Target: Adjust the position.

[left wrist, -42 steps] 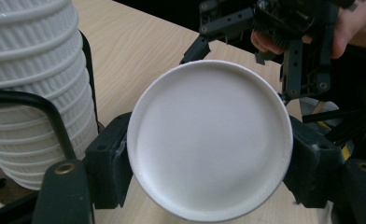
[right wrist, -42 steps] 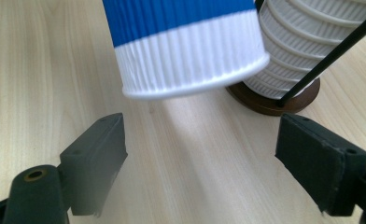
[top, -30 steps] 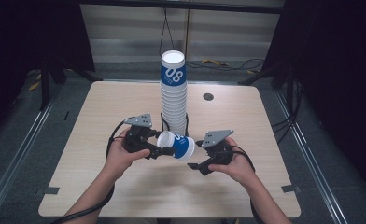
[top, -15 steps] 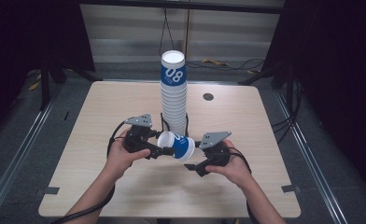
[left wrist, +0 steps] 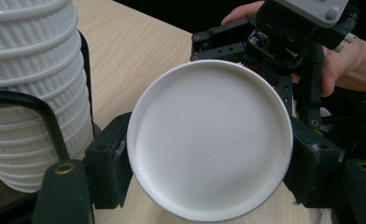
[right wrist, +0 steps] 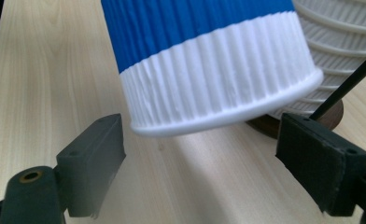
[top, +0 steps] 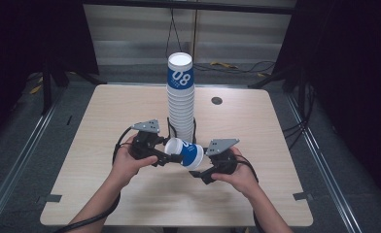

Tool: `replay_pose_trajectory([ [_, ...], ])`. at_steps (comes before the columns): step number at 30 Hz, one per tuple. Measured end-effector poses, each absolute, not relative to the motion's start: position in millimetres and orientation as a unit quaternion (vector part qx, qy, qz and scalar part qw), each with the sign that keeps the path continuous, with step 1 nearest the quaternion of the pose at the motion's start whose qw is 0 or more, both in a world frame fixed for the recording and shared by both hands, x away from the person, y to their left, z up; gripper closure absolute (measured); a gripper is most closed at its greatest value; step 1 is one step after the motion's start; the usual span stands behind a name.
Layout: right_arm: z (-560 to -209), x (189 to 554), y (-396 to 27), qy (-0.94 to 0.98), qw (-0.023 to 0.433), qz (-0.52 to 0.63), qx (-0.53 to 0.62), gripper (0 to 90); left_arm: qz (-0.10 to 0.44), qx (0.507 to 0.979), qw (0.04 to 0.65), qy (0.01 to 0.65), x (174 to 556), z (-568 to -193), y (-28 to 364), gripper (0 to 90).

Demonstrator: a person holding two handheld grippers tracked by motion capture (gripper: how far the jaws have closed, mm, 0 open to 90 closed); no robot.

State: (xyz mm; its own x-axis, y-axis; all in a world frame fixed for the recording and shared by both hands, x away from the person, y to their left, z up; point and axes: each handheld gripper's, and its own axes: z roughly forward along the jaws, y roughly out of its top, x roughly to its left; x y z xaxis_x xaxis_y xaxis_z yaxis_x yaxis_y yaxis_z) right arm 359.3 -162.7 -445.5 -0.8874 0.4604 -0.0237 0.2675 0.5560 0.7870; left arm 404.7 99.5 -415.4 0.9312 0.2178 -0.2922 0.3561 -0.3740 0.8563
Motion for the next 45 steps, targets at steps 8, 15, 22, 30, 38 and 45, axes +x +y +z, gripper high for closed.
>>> replay_pose_trajectory([
  [8,-446.8,359.3,-162.9,0.867,0.115,0.435,0.214,14.7,-0.071,0.824,0.535,0.172,403.7,-415.9,96.5,28.0],
  [15,-447.3,360.0,-163.6,0.862,0.121,0.440,0.219,14.3,-0.073,0.823,0.537,0.172,403.0,-417.2,94.1,28.0],
  [22,-448.0,359.1,-162.6,0.861,0.122,0.444,0.217,14.2,-0.078,0.820,0.540,0.176,402.8,-419.0,95.1,27.9],
  [30,-449.2,359.0,-161.8,0.859,0.126,0.446,0.218,13.6,-0.079,0.819,0.540,0.177,402.9,-419.7,96.3,27.9],
  [38,-450.2,359.0,-162.4,0.856,0.128,0.452,0.218,13.5,-0.082,0.817,0.542,0.179,403.4,-420.2,96.7,27.9],
  [45,-450.7,358.5,-162.2,0.852,0.129,0.459,0.217,13.3,-0.082,0.818,0.540,0.181,403.6,-419.7,97.3,27.9],
])
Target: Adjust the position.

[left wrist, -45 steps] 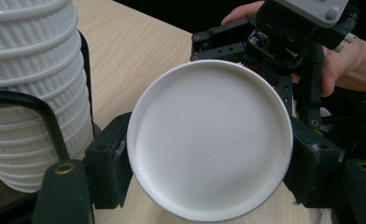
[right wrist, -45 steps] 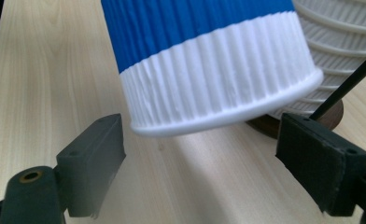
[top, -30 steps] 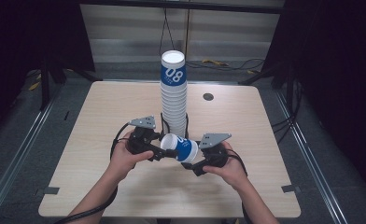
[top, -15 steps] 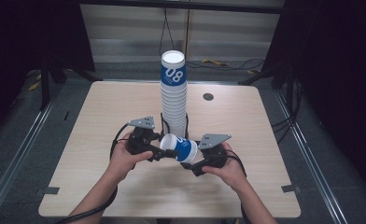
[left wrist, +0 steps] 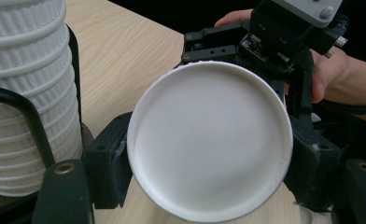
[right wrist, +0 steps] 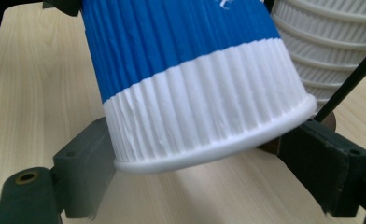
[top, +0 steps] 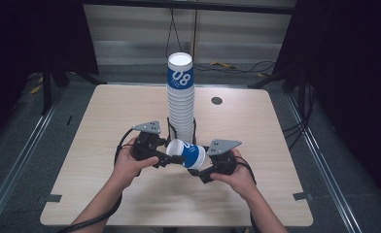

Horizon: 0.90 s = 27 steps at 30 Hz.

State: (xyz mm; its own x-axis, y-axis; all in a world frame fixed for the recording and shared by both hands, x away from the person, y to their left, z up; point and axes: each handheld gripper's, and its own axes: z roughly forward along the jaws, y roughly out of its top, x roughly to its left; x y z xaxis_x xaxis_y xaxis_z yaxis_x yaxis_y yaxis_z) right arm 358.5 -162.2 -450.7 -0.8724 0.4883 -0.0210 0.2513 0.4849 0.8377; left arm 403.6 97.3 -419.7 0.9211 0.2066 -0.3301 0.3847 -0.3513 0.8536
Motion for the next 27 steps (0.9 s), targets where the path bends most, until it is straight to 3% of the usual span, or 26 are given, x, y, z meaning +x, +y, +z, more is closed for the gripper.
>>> replay_pose_trajectory([
  [27,-452.2,359.9,-163.6,0.846,0.141,0.474,0.200,12.1,-0.102,0.824,0.524,0.188,407.4,-417.7,94.6,28.0],
])
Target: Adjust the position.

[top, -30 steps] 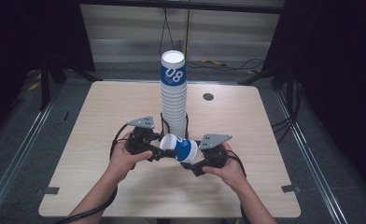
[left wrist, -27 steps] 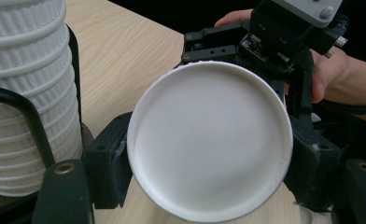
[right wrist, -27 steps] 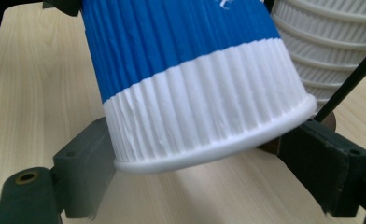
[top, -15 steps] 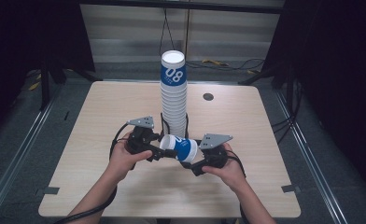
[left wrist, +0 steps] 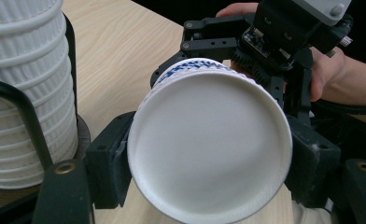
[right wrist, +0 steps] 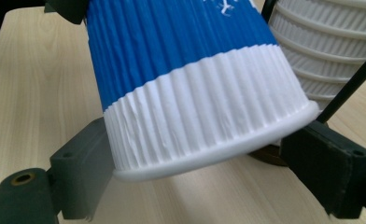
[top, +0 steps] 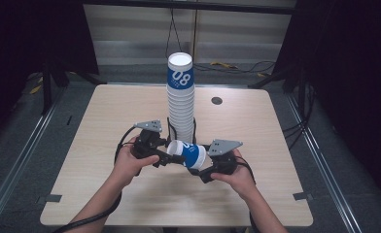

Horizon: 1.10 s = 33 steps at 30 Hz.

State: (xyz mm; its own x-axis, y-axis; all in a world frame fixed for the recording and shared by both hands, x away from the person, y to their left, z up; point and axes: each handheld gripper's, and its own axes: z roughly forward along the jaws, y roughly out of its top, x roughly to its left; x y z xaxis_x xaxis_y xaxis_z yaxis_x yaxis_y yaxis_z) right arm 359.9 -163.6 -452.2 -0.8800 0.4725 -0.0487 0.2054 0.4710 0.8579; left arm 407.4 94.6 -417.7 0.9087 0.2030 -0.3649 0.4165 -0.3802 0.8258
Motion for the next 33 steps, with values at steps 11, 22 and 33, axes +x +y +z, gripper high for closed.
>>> replay_pose_trajectory([
  [11,-452.8,359.3,-162.7,0.841,0.147,0.482,0.195,12.5,-0.099,0.827,0.520,0.190,407.8,-416.0,92.6,28.1],
  [22,-454.1,358.9,-166.1,0.838,0.147,0.489,0.195,16.1,-0.105,0.825,0.520,0.196,408.3,-416.1,92.0,27.5],
  [33,-450.7,358.1,-170.3,0.833,0.137,0.495,0.208,18.7,-0.095,0.831,0.513,0.194,407.4,-415.6,92.3,23.6],
])
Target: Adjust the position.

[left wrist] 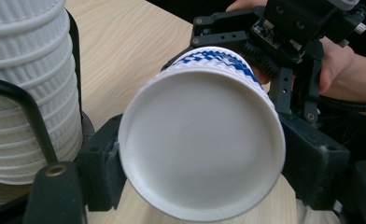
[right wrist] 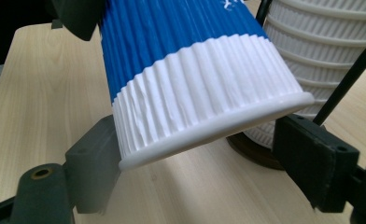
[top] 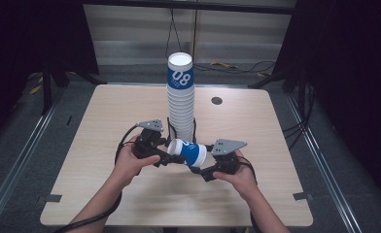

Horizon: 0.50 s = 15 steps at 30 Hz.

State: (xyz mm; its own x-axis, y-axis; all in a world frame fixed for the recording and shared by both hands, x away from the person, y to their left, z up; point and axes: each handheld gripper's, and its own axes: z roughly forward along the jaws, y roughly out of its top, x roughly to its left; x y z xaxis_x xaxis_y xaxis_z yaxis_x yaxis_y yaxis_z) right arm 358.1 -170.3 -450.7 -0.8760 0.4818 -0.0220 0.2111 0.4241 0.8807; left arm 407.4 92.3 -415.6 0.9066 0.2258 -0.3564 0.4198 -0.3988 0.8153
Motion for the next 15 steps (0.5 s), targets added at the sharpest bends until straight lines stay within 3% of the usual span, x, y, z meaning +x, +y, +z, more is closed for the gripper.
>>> replay_pose_trajectory([
  [2,-450.8,358.3,-170.9,0.833,0.137,0.492,0.210,19.0,-0.089,0.834,0.508,0.195,407.1,-415.9,91.9,20.1],
  [15,-451.4,358.4,-172.2,0.836,0.132,0.485,0.218,20.9,-0.087,0.835,0.505,0.199,407.6,-416.4,94.2,18.5],
])
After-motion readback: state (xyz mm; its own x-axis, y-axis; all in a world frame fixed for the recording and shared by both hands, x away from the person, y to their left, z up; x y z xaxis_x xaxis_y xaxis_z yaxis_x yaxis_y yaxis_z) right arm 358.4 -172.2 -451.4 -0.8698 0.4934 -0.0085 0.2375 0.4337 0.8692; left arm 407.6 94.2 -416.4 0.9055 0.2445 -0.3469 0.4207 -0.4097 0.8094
